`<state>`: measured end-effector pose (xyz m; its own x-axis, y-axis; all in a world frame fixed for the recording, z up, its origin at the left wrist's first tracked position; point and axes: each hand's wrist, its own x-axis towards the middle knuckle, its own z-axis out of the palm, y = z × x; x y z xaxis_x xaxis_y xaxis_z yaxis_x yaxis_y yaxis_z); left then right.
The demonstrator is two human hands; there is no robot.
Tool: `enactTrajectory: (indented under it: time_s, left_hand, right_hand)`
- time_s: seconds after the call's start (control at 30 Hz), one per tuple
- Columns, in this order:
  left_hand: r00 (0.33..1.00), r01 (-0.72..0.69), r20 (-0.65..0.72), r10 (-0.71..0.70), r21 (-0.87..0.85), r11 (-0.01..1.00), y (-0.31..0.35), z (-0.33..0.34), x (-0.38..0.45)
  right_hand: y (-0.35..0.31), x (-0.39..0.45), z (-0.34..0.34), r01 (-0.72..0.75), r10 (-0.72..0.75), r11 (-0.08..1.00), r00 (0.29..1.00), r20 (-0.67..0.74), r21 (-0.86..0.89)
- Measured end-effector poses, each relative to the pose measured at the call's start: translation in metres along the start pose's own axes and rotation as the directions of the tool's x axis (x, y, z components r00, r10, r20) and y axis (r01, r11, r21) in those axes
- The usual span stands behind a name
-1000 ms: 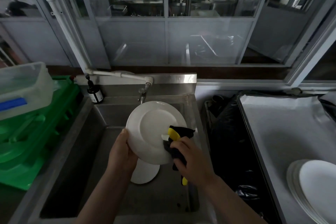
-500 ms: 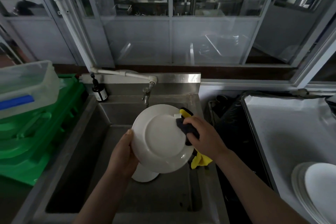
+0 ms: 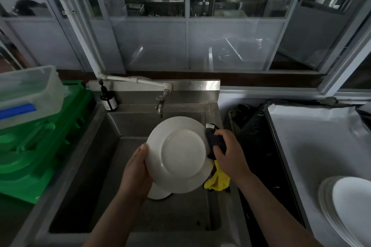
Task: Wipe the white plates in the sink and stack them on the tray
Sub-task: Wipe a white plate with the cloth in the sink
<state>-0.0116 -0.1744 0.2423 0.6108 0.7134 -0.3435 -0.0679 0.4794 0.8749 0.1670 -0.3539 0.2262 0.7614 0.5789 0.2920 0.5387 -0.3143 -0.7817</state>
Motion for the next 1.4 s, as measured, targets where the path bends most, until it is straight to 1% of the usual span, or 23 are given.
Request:
enactTrajectory:
  time_s: [0.2, 0.3, 0.47, 0.63, 0.8, 0.93, 1.1, 1.2, 1.3, 1.4]
  left_hand:
    - [0.999, -0.03, -0.021, 0.029, -0.066, 0.997, -0.003, 0.004, 0.003]
    - [0.998, -0.033, -0.052, 0.026, -0.121, 0.992, -0.005, 0.004, 0.006]
    - [0.995, -0.014, -0.099, -0.003, -0.171, 0.985, -0.007, 0.004, 0.009]
    - [0.993, -0.032, -0.115, 0.008, -0.209, 0.977, -0.01, 0.002, 0.007]
    - [0.989, -0.064, -0.145, 0.027, -0.252, 0.966, -0.009, 0.005, 0.005]
    - [0.986, -0.068, -0.168, 0.02, -0.282, 0.957, -0.008, 0.002, 0.006]
    - [0.987, -0.049, -0.163, -0.006, -0.331, 0.942, -0.007, -0.002, 0.005]
    - [0.986, -0.033, -0.166, -0.027, -0.351, 0.936, -0.008, -0.002, 0.003]
    - [0.985, -0.02, -0.168, -0.04, -0.344, 0.939, -0.009, -0.004, 0.002]
    - [0.987, 0.011, -0.146, -0.066, -0.349, 0.937, -0.008, -0.008, 0.001]
  right_hand:
    - [0.009, -0.027, 0.016, -0.179, 0.185, 0.979, 0.981, -0.059, 0.094]
    - [0.009, -0.037, 0.026, -0.231, 0.239, 0.967, 0.968, -0.073, 0.104]
    - [0.003, -0.052, 0.037, -0.297, 0.301, 0.95, 0.953, -0.031, 0.091]
    - [-0.013, -0.063, 0.042, -0.297, 0.299, 0.945, 0.954, 0.005, 0.134]
    - [-0.014, -0.065, 0.058, -0.333, 0.336, 0.927, 0.942, 0.013, 0.17]
    - [-0.019, -0.068, 0.066, -0.329, 0.328, 0.92, 0.944, 0.04, 0.213]
    - [-0.026, -0.074, 0.068, -0.308, 0.302, 0.932, 0.951, 0.062, 0.19]
    - [-0.022, -0.073, 0.069, -0.316, 0.306, 0.924, 0.949, 0.078, 0.216]
    - [-0.019, -0.069, 0.069, -0.361, 0.35, 0.893, 0.932, 0.09, 0.268]
    - [-0.014, -0.063, 0.063, -0.391, 0.388, 0.88, 0.919, 0.068, 0.268]
